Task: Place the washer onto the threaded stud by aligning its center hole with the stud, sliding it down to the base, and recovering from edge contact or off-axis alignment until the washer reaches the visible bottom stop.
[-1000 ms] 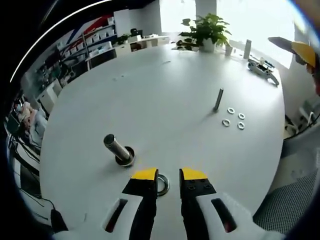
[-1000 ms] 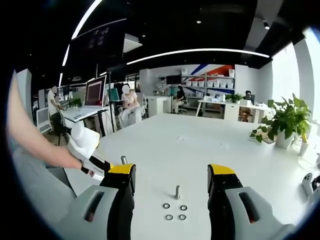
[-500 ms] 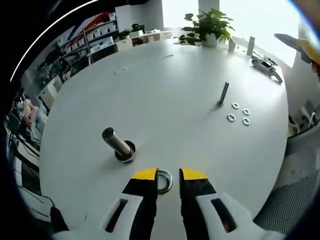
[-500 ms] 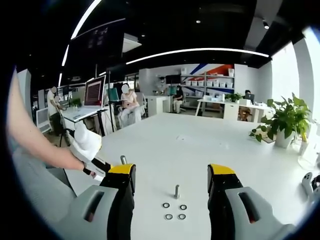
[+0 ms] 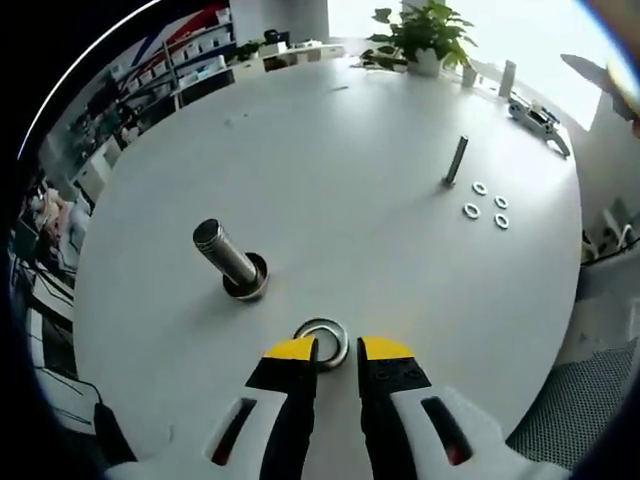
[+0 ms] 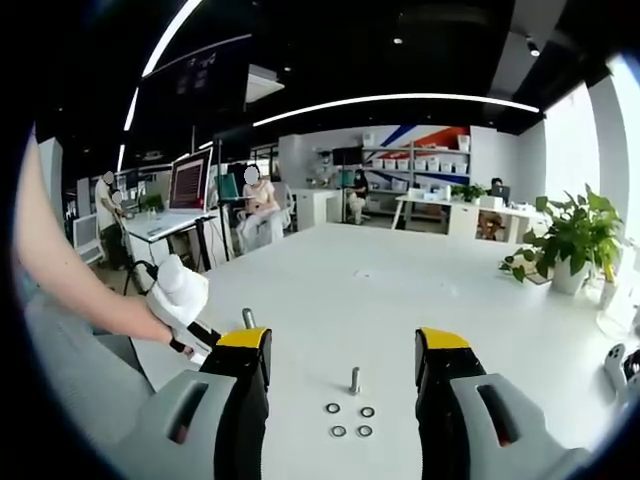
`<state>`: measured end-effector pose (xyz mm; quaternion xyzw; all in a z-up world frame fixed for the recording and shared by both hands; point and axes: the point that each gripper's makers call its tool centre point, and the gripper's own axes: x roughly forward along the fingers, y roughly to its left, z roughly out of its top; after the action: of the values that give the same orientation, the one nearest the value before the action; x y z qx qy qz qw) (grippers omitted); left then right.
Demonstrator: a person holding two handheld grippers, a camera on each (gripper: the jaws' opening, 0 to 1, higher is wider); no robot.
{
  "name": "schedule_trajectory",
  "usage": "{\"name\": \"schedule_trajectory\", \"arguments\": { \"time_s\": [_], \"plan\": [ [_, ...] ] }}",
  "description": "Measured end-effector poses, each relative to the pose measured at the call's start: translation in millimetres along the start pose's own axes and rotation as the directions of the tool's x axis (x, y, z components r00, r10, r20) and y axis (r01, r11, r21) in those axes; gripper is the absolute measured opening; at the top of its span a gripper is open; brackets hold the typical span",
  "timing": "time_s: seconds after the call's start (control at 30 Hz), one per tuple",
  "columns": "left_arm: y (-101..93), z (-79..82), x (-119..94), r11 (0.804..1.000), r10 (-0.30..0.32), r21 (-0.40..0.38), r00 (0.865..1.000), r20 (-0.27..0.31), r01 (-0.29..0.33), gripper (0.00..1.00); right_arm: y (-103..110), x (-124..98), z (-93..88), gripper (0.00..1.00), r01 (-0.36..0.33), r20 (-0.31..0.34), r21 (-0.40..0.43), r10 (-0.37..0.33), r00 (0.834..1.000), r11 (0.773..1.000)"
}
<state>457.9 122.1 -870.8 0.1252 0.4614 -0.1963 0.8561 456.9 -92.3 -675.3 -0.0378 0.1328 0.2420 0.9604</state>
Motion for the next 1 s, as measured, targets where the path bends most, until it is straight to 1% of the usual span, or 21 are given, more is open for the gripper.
{"name": "schedule_trajectory", "arguments": {
  "time_s": [0.37, 0.6, 0.8, 1.0],
  "plan": [
    [-1.6, 0.3, -0.4, 1.000, -0.009, 0.006, 1.000, -0.011, 0.009, 0.11, 0.3, 0.1, 0.0, 0.60, 0.000, 0.000, 0.001, 0.000, 1.000, 1.000],
    [-1.8, -0.5, -0.7, 1.000, -0.016, -0.009, 1.000, -0.016, 0.016, 0.09, -1.0, 0.1, -0.7, 0.60, 0.003, -0.002, 0.006, -0.003, 1.000, 1.000],
    [-2.7, -1.5, -1.6, 1.000, -0.016, 0.003, 1.000, -0.019, 0.016, 0.07, -0.3, 0.4, -0.9, 0.60, 0.001, -0.004, 0.005, -0.001, 1.000, 1.000],
    [-4.7, -1.3, -1.5, 0.999, -0.019, 0.048, 1.000, -0.017, 0.020, 0.05, -0.5, 0.6, -1.9, 0.60, 0.001, -0.007, 0.004, -0.001, 1.000, 1.000]
  ]
}}
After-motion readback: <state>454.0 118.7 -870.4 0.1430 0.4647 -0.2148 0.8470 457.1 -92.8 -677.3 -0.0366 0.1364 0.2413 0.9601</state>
